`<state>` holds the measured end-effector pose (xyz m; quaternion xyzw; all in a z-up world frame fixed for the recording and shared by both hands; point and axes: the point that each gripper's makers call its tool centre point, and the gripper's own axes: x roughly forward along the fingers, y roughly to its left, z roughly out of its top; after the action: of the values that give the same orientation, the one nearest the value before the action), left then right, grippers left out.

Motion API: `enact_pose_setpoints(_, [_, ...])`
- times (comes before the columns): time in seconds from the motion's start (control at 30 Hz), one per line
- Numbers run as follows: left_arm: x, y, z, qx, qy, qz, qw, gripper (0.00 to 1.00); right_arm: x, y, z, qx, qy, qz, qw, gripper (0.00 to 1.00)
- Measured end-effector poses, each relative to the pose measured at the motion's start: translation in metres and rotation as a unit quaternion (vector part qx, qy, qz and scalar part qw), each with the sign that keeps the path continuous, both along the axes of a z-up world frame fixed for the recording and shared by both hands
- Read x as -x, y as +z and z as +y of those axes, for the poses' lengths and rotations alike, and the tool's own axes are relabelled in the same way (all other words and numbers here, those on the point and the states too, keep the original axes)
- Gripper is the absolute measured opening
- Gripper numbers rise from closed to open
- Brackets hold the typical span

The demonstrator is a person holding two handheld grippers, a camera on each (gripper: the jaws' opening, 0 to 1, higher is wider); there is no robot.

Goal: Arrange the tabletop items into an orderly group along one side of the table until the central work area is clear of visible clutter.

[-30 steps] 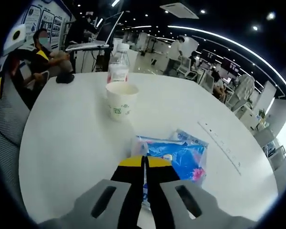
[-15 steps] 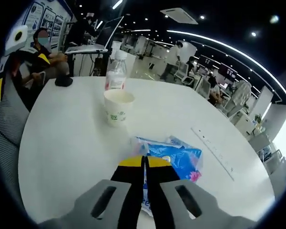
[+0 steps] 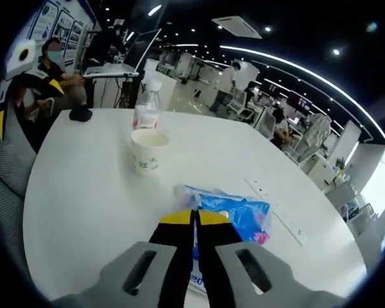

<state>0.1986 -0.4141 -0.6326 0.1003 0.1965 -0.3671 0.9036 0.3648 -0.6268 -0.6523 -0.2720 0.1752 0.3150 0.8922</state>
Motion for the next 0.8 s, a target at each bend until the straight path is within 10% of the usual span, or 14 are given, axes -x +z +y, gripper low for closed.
enact_pose_setpoints(0.8, [-0.001, -0.004, 0.002, 0.001, -0.001, 0.004, 1.0, 0.96, 0.011, 0.003, -0.058, 0.013, -0.048, -0.005, 0.9987, 0.0])
